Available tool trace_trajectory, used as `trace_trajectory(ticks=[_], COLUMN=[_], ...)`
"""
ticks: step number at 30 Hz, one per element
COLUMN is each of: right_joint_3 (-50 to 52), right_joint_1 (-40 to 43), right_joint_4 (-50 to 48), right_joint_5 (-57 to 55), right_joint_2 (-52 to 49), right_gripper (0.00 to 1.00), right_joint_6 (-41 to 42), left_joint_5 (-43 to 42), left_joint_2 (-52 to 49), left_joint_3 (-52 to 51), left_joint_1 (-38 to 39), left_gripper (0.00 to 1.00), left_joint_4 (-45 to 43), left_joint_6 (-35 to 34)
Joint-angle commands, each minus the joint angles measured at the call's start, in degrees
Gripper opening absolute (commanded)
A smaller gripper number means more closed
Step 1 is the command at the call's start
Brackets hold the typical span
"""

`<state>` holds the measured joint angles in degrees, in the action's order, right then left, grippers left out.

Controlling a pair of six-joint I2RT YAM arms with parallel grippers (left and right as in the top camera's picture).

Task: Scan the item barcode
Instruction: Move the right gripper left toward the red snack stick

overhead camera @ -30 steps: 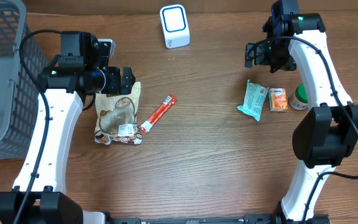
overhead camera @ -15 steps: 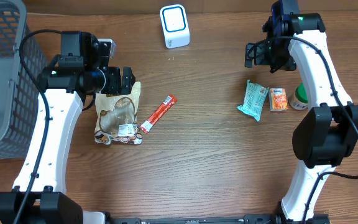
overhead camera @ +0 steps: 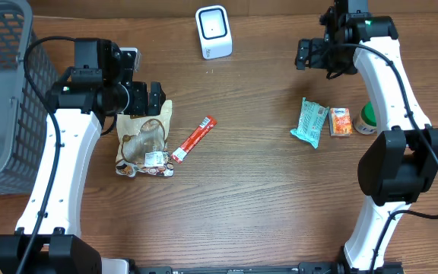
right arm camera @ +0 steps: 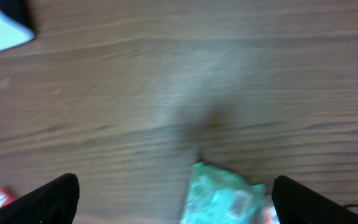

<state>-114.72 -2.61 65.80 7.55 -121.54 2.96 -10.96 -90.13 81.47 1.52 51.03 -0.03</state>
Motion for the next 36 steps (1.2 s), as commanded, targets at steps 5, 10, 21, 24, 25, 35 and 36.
trace_trajectory(ticks=[5,10,21,24,25,35,36], right_joint_3=[0.1,0.1,0.1,0.1,0.1,0.6,0.8], right_joint_1=[0.1,0.1,-4.9,-8.9,-10.3,-26.4,-27.6], right_joint_4=[6.5,13.9,15.9,15.4,15.0,6.7,5.6], right_joint_5=[21.5,22.7,22.5,22.5,22.5,11.1,10.1], right_joint_2=[0.1,0.1,0.1,0.1,0.1,0.0,0.0], right_gripper=[1.0,1.0,0.76,0.75,0.74,0.72,0.67], right_joint_6=[0.0,0.0,4.3,4.6,5.2,21.9,23.3], left_joint_5=[-0.5,-0.5,-0.5,-0.5,-0.5,-0.5,-0.5], left_joint_2=[-0.5,-0.5,-0.5,-0.5,-0.5,-0.5,-0.5], left_joint_3=[0.4,0.4,0.4,0.4,0.4,0.4,0.4], left_joint_1=[0.0,0.0,0.0,0.0,0.0,0.0,0.0], left_gripper=[1.0,1.0,1.0,1.0,1.0,0.99,1.0], left_joint_4=[-0.3,-0.3,-0.3,-0.3,-0.3,-0.3,-0.3], left_joint_6=[-0.6,-0.6,-0.6,-0.6,-0.6,-0.6,-0.6])
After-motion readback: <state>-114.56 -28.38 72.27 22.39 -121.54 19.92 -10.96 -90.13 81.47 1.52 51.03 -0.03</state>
